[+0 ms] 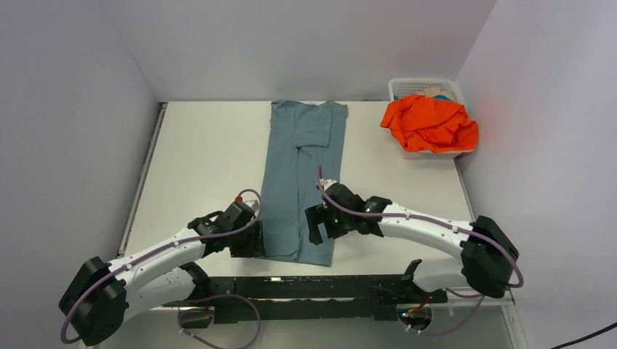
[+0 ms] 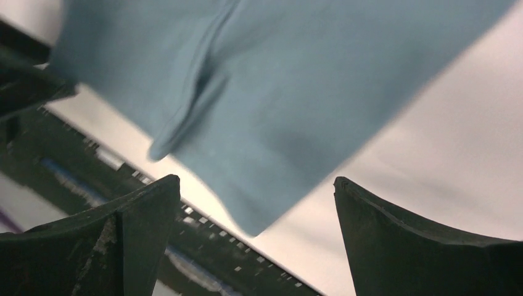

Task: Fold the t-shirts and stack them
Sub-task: Grab the bottom of the folded rectangular tshirt with both arms

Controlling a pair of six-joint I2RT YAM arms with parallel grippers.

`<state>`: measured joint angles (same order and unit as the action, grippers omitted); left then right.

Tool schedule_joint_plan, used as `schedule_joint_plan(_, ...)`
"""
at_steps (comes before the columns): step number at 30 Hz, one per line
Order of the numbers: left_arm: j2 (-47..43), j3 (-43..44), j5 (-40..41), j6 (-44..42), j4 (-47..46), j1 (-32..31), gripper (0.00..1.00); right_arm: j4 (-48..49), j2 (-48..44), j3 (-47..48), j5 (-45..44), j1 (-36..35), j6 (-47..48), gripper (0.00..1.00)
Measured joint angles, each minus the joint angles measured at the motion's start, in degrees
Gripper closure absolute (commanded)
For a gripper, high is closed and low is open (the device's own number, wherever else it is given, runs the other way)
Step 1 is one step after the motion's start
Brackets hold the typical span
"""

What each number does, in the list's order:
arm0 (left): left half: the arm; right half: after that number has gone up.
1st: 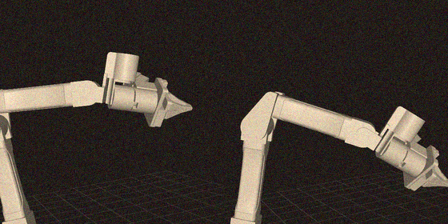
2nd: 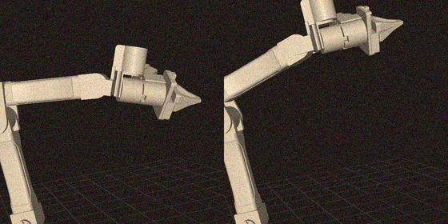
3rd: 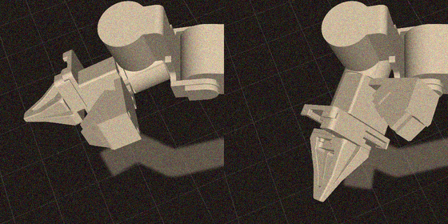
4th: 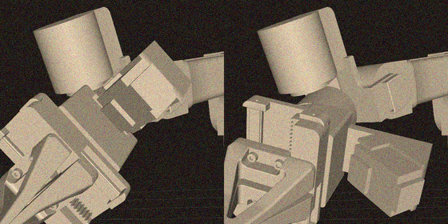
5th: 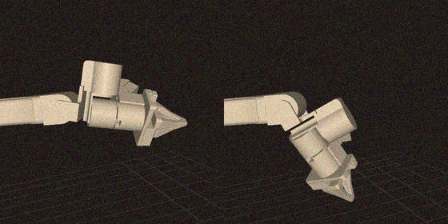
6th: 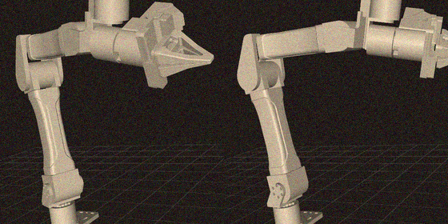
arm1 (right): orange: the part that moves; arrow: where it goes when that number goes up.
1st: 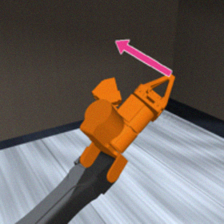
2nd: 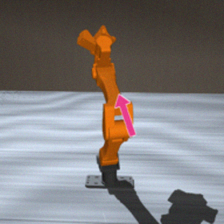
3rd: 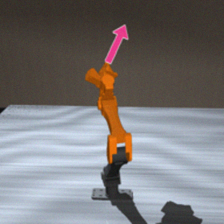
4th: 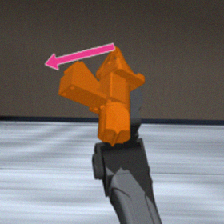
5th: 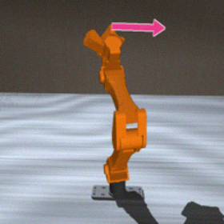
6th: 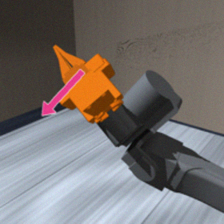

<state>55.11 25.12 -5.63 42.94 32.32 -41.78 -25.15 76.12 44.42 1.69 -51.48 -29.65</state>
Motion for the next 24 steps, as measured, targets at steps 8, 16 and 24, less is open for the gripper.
schedule_joint_plan(8,1.7,-1.5,0.5,1.2,-1.4,-0.2,1.0,0.0,-3.3,-2.9,0.2,-13.6,-4.5,0.17)
schedule_joint_plan(16,1.1,-2.0,0.8,1.7,-2.3,-0.3,1.0,-3.3,2.8,-3.0,-4.1,-18.6,-6.7,0.35)
schedule_joint_plan(24,-2.9,-4.3,0.9,1.7,-3.4,-0.3,1.0,0.6,3.3,-6.1,-9.2,-18.6,-9.0,0.75)
